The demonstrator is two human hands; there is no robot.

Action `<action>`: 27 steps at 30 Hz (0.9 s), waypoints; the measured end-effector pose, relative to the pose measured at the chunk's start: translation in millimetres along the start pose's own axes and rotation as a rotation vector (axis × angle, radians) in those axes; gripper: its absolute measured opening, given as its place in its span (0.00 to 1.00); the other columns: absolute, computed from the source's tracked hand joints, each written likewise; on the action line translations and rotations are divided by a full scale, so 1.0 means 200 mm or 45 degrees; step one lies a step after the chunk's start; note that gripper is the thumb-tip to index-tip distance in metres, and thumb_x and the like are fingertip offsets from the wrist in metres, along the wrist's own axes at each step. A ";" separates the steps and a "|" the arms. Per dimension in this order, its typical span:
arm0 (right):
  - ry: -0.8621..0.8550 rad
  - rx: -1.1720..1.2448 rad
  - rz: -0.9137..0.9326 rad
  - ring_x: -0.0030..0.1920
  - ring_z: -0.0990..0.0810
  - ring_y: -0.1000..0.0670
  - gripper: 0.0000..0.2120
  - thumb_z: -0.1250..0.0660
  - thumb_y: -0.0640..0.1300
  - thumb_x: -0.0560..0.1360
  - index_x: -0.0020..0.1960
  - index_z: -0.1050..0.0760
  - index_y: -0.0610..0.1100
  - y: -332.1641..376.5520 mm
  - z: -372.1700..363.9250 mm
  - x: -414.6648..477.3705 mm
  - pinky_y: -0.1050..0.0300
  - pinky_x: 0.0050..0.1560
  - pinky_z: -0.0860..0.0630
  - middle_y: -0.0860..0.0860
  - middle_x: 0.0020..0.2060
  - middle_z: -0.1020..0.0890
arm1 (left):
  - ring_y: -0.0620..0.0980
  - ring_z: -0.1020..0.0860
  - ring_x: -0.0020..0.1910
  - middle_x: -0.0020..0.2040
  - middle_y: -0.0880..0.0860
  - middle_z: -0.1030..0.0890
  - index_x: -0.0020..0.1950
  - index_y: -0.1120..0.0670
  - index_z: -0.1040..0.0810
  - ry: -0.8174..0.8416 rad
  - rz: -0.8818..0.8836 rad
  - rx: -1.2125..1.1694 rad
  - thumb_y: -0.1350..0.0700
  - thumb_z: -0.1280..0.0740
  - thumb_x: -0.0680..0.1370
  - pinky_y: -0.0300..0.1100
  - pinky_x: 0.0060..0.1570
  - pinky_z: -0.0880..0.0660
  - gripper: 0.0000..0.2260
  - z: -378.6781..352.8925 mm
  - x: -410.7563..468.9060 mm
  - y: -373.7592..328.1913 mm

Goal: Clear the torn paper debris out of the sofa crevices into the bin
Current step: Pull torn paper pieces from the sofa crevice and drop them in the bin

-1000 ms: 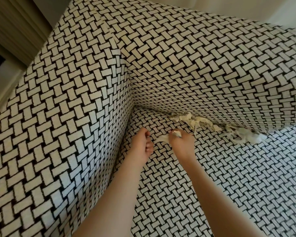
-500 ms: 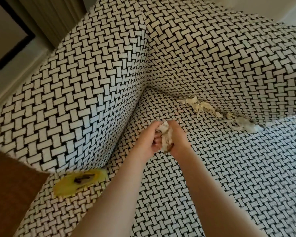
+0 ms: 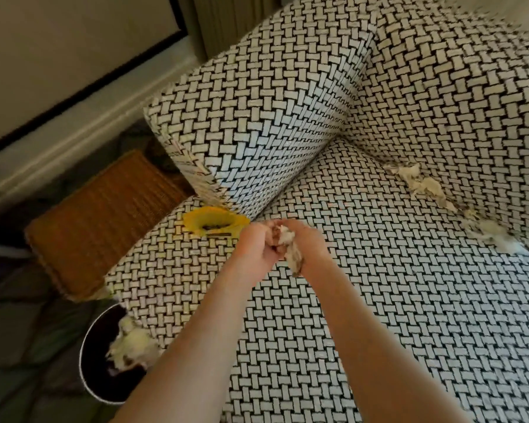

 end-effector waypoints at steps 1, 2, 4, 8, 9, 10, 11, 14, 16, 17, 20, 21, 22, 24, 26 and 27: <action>0.015 0.001 -0.014 0.27 0.25 0.55 0.08 0.37 0.38 0.75 0.52 0.25 0.38 0.00 -0.05 -0.02 0.64 0.28 0.26 0.51 0.29 0.24 | 0.46 0.38 0.28 0.22 0.53 0.26 0.28 0.61 0.28 0.000 -0.026 0.016 0.73 0.54 0.58 0.36 0.28 0.41 0.16 0.03 -0.03 -0.03; 0.023 0.012 -0.043 0.23 0.26 0.56 0.07 0.37 0.38 0.75 0.52 0.24 0.39 -0.01 -0.10 -0.03 0.65 0.23 0.29 0.51 0.26 0.24 | 0.46 0.38 0.28 0.22 0.52 0.27 0.24 0.60 0.27 -0.016 -0.043 0.039 0.75 0.55 0.60 0.35 0.29 0.43 0.20 0.08 -0.03 -0.06; 0.005 0.030 -0.121 0.21 0.31 0.52 0.09 0.35 0.41 0.74 0.53 0.22 0.43 -0.05 -0.18 -0.04 0.62 0.21 0.34 0.50 0.24 0.26 | 0.46 0.38 0.30 0.27 0.54 0.30 0.26 0.60 0.30 -0.083 -0.084 0.055 0.76 0.58 0.69 0.35 0.30 0.43 0.22 0.20 -0.05 -0.13; -0.020 -0.068 -0.165 0.23 0.37 0.54 0.13 0.37 0.46 0.74 0.56 0.23 0.42 -0.07 -0.29 -0.05 0.64 0.22 0.37 0.50 0.27 0.30 | 0.48 0.33 0.34 0.35 0.55 0.31 0.34 0.60 0.34 -0.161 -0.133 -0.013 0.76 0.55 0.73 0.37 0.35 0.34 0.17 0.36 -0.05 -0.28; -0.009 -0.065 -0.151 0.23 0.37 0.54 0.13 0.37 0.46 0.75 0.56 0.23 0.42 -0.07 -0.31 -0.05 0.64 0.22 0.38 0.50 0.27 0.31 | 0.48 0.31 0.34 0.33 0.56 0.28 0.34 0.61 0.31 -0.153 -0.147 -0.015 0.76 0.54 0.74 0.37 0.37 0.32 0.18 0.37 -0.05 -0.31; -0.001 -0.050 -0.134 0.23 0.37 0.54 0.14 0.37 0.47 0.74 0.56 0.23 0.42 -0.07 -0.33 -0.05 0.63 0.23 0.38 0.50 0.27 0.30 | 0.49 0.30 0.35 0.30 0.57 0.25 0.32 0.63 0.28 -0.153 -0.153 -0.023 0.76 0.54 0.74 0.37 0.39 0.31 0.20 0.40 -0.05 -0.33; 0.002 -0.047 -0.117 0.23 0.36 0.54 0.15 0.36 0.47 0.74 0.57 0.24 0.41 -0.07 -0.35 -0.05 0.63 0.25 0.38 0.50 0.28 0.29 | 0.50 0.28 0.36 0.29 0.58 0.23 0.32 0.64 0.26 -0.145 -0.161 -0.053 0.75 0.54 0.74 0.38 0.42 0.29 0.20 0.40 -0.05 -0.35; 0.007 -0.105 -0.114 0.28 0.31 0.53 0.20 0.34 0.49 0.71 0.60 0.26 0.41 -0.09 -0.38 -0.03 0.62 0.27 0.34 0.47 0.37 0.25 | 0.53 0.25 0.44 0.45 0.62 0.24 0.46 0.67 0.29 -0.119 -0.135 -0.233 0.74 0.54 0.74 0.44 0.49 0.26 0.15 0.43 -0.02 -0.37; 0.014 -0.133 -0.129 0.30 0.30 0.53 0.24 0.32 0.51 0.69 0.61 0.28 0.41 -0.10 -0.39 -0.03 0.60 0.29 0.34 0.46 0.42 0.23 | 0.55 0.25 0.52 0.57 0.63 0.28 0.58 0.67 0.33 -0.140 -0.132 -0.323 0.73 0.52 0.74 0.46 0.53 0.26 0.16 0.45 0.01 -0.38; 0.016 -0.135 -0.138 0.29 0.31 0.53 0.26 0.30 0.52 0.67 0.60 0.28 0.40 -0.11 -0.40 -0.03 0.60 0.29 0.34 0.45 0.43 0.22 | 0.56 0.26 0.57 0.60 0.64 0.29 0.61 0.67 0.34 -0.144 -0.130 -0.342 0.72 0.50 0.74 0.46 0.57 0.26 0.17 0.46 0.03 -0.38; 0.051 -0.145 -0.157 0.26 0.33 0.54 0.21 0.30 0.52 0.69 0.54 0.27 0.39 -0.11 -0.40 -0.03 0.62 0.28 0.35 0.47 0.37 0.24 | 0.59 0.26 0.58 0.63 0.65 0.29 0.68 0.67 0.36 -0.172 -0.078 -0.309 0.69 0.48 0.74 0.48 0.57 0.25 0.22 0.47 0.06 -0.38; 0.066 -0.133 -0.160 0.25 0.33 0.54 0.17 0.31 0.51 0.70 0.52 0.27 0.40 -0.11 -0.40 -0.03 0.62 0.27 0.34 0.48 0.35 0.25 | 0.59 0.26 0.56 0.64 0.66 0.30 0.70 0.66 0.38 -0.185 -0.073 -0.317 0.68 0.48 0.75 0.48 0.55 0.24 0.22 0.47 0.06 -0.39; 0.075 -0.099 -0.166 0.25 0.33 0.54 0.13 0.32 0.50 0.71 0.49 0.26 0.41 -0.10 -0.40 -0.04 0.62 0.27 0.33 0.48 0.34 0.26 | 0.60 0.26 0.56 0.64 0.67 0.30 0.70 0.66 0.39 -0.194 -0.070 -0.322 0.67 0.49 0.75 0.49 0.54 0.25 0.22 0.47 0.06 -0.39; 0.087 -0.010 -0.174 0.23 0.34 0.54 0.08 0.33 0.47 0.73 0.43 0.26 0.42 -0.09 -0.41 -0.04 0.62 0.25 0.34 0.49 0.31 0.28 | 0.62 0.27 0.59 0.64 0.67 0.29 0.69 0.67 0.38 -0.193 -0.075 -0.338 0.66 0.50 0.77 0.53 0.54 0.28 0.20 0.45 0.04 -0.39; 0.098 0.094 -0.191 0.20 0.34 0.55 0.07 0.36 0.45 0.74 0.39 0.27 0.43 -0.11 -0.42 -0.03 0.63 0.21 0.36 0.50 0.28 0.29 | 0.62 0.28 0.63 0.65 0.67 0.29 0.68 0.68 0.37 -0.168 -0.064 -0.382 0.65 0.51 0.78 0.54 0.54 0.30 0.19 0.45 0.03 -0.38; 0.108 0.145 -0.201 0.19 0.34 0.56 0.08 0.37 0.44 0.75 0.39 0.26 0.43 -0.12 -0.42 -0.03 0.64 0.19 0.36 0.50 0.29 0.29 | 0.62 0.29 0.64 0.65 0.67 0.29 0.66 0.69 0.36 -0.153 -0.059 -0.385 0.65 0.51 0.78 0.53 0.54 0.30 0.18 0.45 0.03 -0.38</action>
Point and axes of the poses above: each hand's wrist, its own x-axis towards the middle knuckle, its own z-axis out of the back of the hand, y = z × x, the point moved 7 cm from there along x, towards the middle knuckle
